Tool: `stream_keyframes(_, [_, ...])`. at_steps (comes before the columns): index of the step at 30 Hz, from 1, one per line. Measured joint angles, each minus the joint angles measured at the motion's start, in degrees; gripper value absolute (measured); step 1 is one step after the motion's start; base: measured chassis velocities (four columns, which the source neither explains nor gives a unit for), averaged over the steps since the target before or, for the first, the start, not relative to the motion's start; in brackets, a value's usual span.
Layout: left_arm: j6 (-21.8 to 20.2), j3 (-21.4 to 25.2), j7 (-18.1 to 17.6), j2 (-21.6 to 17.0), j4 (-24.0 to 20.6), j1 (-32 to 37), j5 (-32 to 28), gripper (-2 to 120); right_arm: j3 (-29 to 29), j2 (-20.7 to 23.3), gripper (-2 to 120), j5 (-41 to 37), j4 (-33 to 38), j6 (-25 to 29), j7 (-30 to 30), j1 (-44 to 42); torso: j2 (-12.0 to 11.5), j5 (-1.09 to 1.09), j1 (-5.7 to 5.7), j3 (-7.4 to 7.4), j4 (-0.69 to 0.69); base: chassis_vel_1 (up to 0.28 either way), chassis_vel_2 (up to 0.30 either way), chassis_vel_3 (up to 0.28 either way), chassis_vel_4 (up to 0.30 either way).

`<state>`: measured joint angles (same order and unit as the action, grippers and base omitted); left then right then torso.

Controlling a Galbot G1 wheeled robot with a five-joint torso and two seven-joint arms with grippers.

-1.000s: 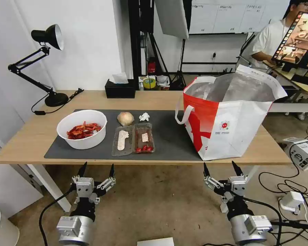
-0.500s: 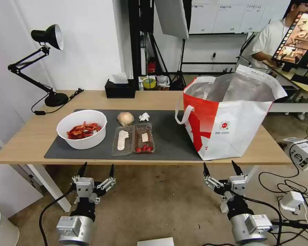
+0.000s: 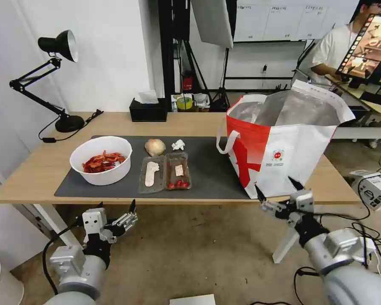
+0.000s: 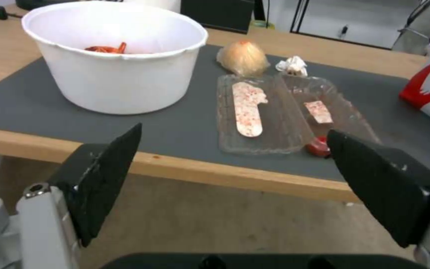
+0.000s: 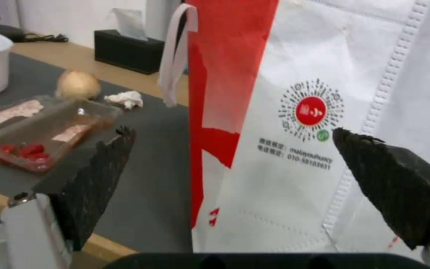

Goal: Pick up the trash from the table and place it into the takeout bag.

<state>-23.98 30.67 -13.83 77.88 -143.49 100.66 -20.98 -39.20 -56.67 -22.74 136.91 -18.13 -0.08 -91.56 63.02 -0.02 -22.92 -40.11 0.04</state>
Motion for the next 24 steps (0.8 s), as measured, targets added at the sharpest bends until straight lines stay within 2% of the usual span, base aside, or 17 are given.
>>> stream_keyframes(3, [0.0,-0.1,0.0,0.0,0.0,0.1,0.0,100,-0.1,0.5,100,-0.8,0.1,-0.6,0.0,0.0,0.0,0.03,0.0,0.0,-0.05,0.0,0.0,0.0,0.0])
stream_keyframes(17, [0.3,-0.1,0.3,0.5,0.1,0.3,-0.1,100,0.3,-0.5,100,-0.6,0.0,-0.5,-0.4,-0.2,0.0,0.02,0.01,0.01,-0.04,0.0,0.0,0.0,0.0])
stream_keyframes(24, [0.5,-0.3,-0.3,0.9,0.9,-1.2,-5.7,100,0.9,-1.0,100,-0.5,-0.3,-0.4,-0.4,0.0,0.0,0.02,0.01,0.01,-0.04,0.0,0.0,0.0,0.0])
